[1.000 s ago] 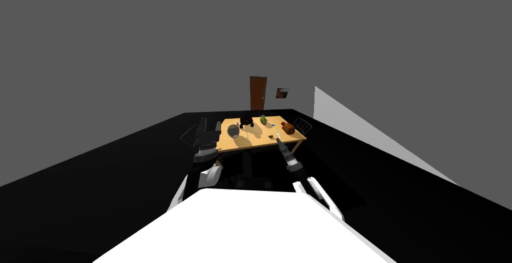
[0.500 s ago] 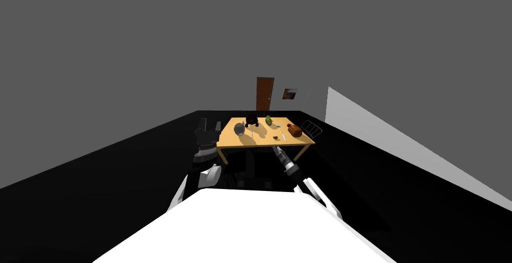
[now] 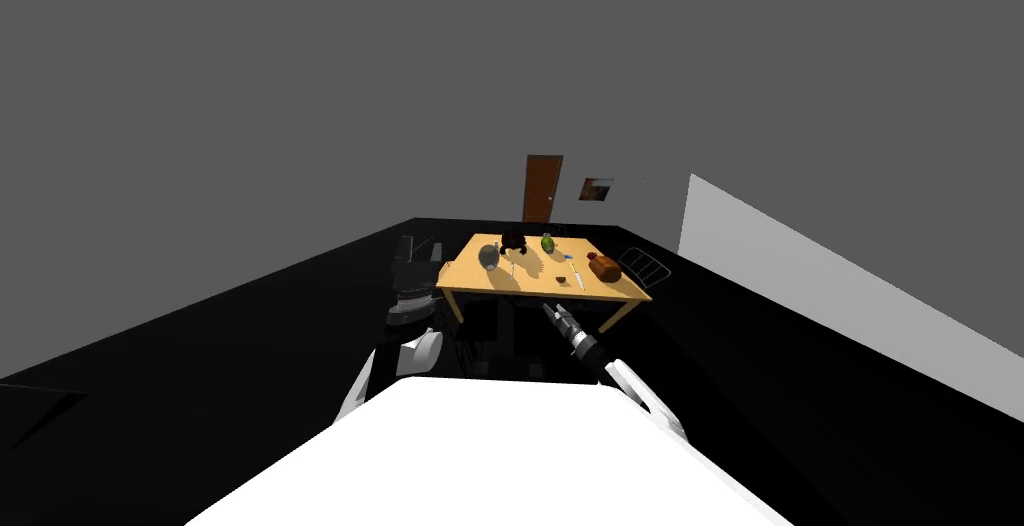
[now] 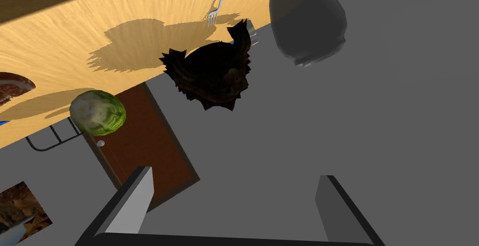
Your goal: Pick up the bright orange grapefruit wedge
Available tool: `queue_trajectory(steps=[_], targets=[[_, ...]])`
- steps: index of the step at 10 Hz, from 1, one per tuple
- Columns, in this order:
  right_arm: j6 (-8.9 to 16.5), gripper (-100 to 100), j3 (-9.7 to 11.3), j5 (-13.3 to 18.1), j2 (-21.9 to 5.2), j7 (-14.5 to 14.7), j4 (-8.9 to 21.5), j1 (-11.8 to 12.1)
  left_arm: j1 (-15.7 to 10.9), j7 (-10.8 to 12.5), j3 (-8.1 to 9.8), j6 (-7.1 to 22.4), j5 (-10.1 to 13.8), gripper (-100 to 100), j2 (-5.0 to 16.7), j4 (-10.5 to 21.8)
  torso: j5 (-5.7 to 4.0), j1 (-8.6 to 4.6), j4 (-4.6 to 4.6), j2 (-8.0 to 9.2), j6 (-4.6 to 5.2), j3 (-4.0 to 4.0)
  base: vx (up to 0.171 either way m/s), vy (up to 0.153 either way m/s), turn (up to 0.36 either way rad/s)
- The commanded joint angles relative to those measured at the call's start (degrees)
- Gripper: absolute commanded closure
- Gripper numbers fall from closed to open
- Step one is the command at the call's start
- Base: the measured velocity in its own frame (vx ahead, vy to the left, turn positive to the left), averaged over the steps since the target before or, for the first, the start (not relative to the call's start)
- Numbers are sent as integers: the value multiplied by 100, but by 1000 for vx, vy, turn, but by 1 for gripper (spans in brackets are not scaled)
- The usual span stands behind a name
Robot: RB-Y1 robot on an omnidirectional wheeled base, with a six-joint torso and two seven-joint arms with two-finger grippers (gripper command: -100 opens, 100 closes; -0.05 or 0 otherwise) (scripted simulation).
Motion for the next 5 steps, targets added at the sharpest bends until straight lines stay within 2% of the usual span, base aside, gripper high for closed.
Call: queue_trajectory(steps=[1, 2, 3, 4, 5], targets=[[266, -100, 198, 261, -286, 227, 286, -44, 0, 0, 0, 0, 0, 0, 0, 0, 0, 0, 0, 0, 0, 0, 18, 7, 375], [266, -100, 198, 261, -295, 227, 349, -44, 0, 0, 0, 0, 0, 0, 0, 0, 1, -2, -1, -4, 0, -2, 18, -3, 181], [422, -100, 328, 438, -485, 383, 576, -99, 1, 0, 1, 0, 0, 0, 0, 0, 0, -3, -1, -4, 4, -3, 17, 6, 332], [580, -100, 457, 614, -621, 540, 859, -150, 0, 0, 0, 0, 0, 0, 0, 0, 0, 0, -1, -5, 0, -3, 25, 4, 485], [580, -100, 457, 614, -678, 540, 912, -150, 0, 0, 0, 0, 0, 0, 0, 0, 1, -2, -1, -7, 0, -4, 20, -8, 132]])
